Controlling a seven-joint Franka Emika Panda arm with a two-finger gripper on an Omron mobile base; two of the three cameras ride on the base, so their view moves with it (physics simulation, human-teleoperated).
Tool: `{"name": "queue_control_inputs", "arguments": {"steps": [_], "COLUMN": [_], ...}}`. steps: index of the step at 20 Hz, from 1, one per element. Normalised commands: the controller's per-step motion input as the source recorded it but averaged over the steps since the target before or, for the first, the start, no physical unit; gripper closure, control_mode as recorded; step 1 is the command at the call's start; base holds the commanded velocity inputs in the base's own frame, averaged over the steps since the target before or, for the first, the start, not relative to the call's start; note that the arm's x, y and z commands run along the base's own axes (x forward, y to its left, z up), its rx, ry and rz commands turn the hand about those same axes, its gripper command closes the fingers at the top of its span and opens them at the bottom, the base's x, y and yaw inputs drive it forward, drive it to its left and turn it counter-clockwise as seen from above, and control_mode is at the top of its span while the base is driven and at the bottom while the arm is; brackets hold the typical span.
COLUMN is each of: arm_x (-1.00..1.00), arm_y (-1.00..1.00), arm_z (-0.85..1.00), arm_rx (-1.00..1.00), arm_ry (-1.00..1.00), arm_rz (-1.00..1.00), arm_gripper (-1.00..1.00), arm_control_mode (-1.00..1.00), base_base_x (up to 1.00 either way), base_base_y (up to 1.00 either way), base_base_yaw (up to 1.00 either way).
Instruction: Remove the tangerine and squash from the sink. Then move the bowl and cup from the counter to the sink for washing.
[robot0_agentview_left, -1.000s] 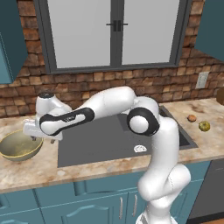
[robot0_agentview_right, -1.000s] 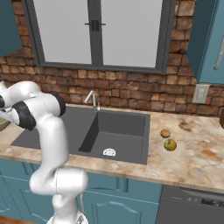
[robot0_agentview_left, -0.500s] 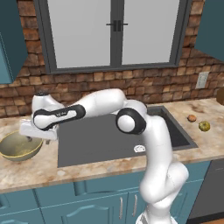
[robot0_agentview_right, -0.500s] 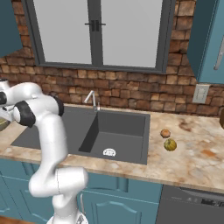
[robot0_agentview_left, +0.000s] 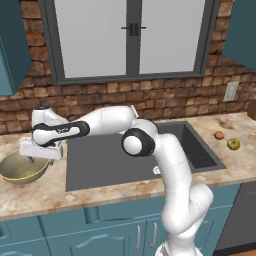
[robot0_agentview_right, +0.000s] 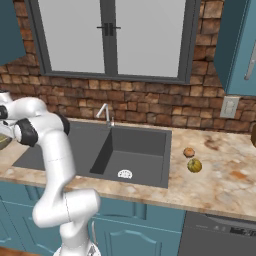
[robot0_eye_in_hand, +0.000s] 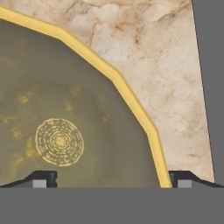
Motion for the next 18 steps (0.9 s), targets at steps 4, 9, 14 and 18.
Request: {"name": "queue_control_inputs", "arguments": {"steps": [4,9,14,18], "arm_x": [0.0,0.0,0.0,-0.01], "arm_y": [0.06,0.04,0.0,0.0], "arm_z": [-0.13,-0.14,-0.16,-0.19], "arm_rx": [-0.09,-0.07,-0.06,-0.03], "arm_ry": [0.0,0.0,-0.04,-0.06], "arm_rz": [-0.02,-0.04,-0.07,-0.09], "arm_gripper": [-1.0,-1.0,-1.0,-1.0], "arm_control_mode": [-1.0,-1.0,-1.0,-1.0], "base_base_x": [0.0,0.0,0.0,0.0], "base_base_y": [0.0,0.0,0.0,0.0], "base_base_yaw": [0.0,0.0,0.0,0.0]}}
